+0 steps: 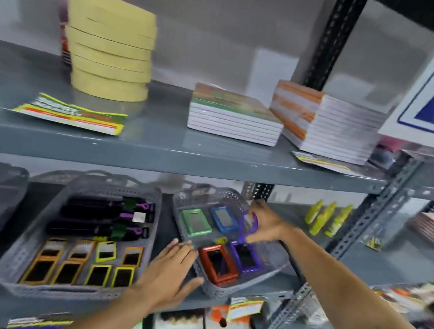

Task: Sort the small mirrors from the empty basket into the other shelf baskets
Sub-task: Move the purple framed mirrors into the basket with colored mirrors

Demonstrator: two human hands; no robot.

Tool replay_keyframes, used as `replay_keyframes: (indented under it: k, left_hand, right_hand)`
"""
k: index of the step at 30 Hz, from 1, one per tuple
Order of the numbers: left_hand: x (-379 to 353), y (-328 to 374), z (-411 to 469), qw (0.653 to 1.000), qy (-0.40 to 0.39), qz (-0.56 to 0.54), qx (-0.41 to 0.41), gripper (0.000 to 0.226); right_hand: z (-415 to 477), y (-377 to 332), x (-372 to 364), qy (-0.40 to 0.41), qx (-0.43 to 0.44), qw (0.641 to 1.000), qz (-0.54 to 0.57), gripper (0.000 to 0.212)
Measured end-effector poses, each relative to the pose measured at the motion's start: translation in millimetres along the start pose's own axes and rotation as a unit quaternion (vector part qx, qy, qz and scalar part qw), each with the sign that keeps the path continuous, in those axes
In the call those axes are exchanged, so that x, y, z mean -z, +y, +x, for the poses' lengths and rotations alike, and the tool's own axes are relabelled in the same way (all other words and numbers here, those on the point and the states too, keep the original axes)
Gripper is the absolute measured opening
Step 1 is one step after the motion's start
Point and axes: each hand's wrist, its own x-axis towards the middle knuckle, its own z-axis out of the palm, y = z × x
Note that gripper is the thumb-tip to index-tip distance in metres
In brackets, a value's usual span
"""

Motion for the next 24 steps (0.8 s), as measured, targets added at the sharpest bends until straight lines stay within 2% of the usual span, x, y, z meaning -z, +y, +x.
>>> replay_keyframes:
  k: [2, 5, 13, 24]
  left_hand:
    - [-14.2, 8.9, 8.0, 1.0, -0.018, 0.004, -0.013, 0.061]
    - [-29.9, 22.1, 20.1, 0.999, -0.03, 0.005, -0.02, 0.062]
    - [-53.4, 27.6, 25.8, 0.998, -0.048, 0.042, -0.002, 0.063]
    - [-55.1, 29.3, 23.5, 0.999, -0.023, 0.043, 0.009, 0.066]
  right_hand:
    - [-2.5, 15.2, -12.4, -0.038, -0.019, 0.999, 0.0, 0.062]
    - [0.3, 34.5, -31.3, -0.089, -0.017, 0.996, -0.002, 0.062]
    - [16.5, 54.3, -50.4, -0.128, 0.027, 0.991, 0.02, 0.067]
    - [13.7, 70.2, -62.9, -0.202, 0.061, 0.975, -0.066, 0.06]
